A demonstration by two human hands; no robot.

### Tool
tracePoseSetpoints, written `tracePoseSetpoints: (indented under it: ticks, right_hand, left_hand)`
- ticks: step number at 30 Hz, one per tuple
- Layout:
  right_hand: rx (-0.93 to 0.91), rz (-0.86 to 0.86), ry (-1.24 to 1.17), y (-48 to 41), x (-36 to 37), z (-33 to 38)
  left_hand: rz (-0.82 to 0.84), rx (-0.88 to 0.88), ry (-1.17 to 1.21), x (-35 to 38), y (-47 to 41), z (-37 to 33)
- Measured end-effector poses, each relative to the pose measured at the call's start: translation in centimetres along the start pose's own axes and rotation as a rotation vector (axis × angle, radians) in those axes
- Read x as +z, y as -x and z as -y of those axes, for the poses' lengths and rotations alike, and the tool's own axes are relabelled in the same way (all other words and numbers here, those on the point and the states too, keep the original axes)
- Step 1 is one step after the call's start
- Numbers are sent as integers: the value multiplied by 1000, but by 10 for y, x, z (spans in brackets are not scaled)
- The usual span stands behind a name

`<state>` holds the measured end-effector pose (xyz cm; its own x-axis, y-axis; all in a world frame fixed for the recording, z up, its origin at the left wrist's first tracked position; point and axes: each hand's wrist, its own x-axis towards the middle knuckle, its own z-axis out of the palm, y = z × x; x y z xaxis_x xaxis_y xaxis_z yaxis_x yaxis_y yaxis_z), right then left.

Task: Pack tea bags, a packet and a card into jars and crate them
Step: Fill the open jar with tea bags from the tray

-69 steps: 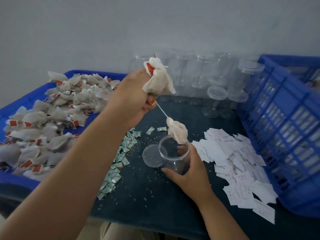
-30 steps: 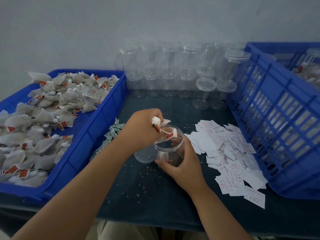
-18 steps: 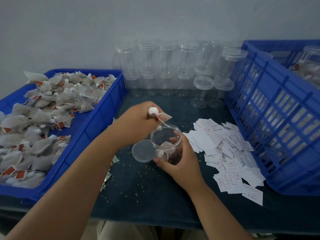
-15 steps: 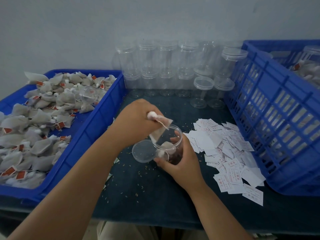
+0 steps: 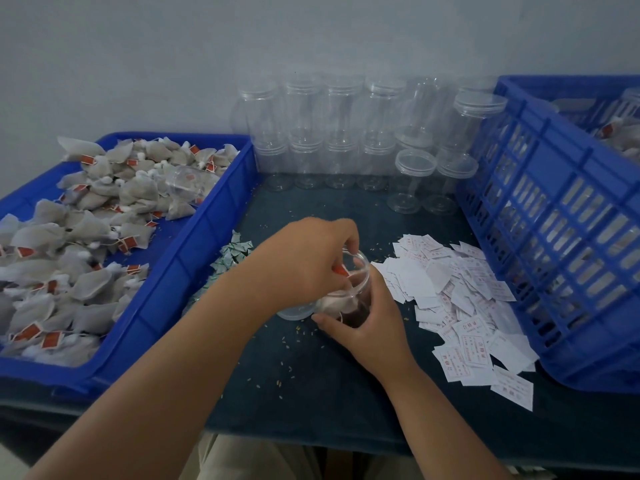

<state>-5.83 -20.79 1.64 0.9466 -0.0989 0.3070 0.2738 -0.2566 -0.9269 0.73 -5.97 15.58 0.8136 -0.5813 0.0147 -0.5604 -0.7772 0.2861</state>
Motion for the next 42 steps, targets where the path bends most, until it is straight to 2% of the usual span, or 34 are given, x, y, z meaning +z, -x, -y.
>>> tracePoseSetpoints:
  ticks: [4, 6, 8, 12, 15, 20, 22, 26, 31, 35, 39, 42]
  right_hand:
    - [2, 9, 30, 1, 2, -3]
    - [4, 17, 35, 1, 2, -3]
    - [8, 18, 36, 1, 1, -1]
    - [23, 10, 42, 3, 1, 0]
    - [26, 19, 66, 4, 0, -1]
    - [40, 61, 76, 4, 0, -5]
    - [39, 79, 87, 4, 1, -6]
    - [62, 93, 82, 4, 4, -5]
    - [60, 76, 81, 2, 4, 1]
    - [27, 61, 83, 3, 5, 0]
    - [7, 46, 81, 2, 5, -3]
    - [9, 42, 83, 2, 4, -5]
  left_hand:
    - [238, 7, -59, -3, -7, 0]
    - [265, 8, -87, -7, -7, -2]
    - [168, 20, -85, -17, -3, -3]
    - [-141, 3, 39, -46, 20, 8]
    - [-204, -133, 80, -71, 44, 39]
    - [-136, -556, 49, -89, 82, 130]
    - [-15, -657, -70, -80, 90, 160]
    - [288, -687, -147, -45, 95, 198]
    - [345, -674, -161, -24, 95, 216]
    - [177, -720, -116, -29, 95, 218]
    - [-203, -813, 248, -33, 95, 219]
    - [-464, -792, 421, -41, 99, 208]
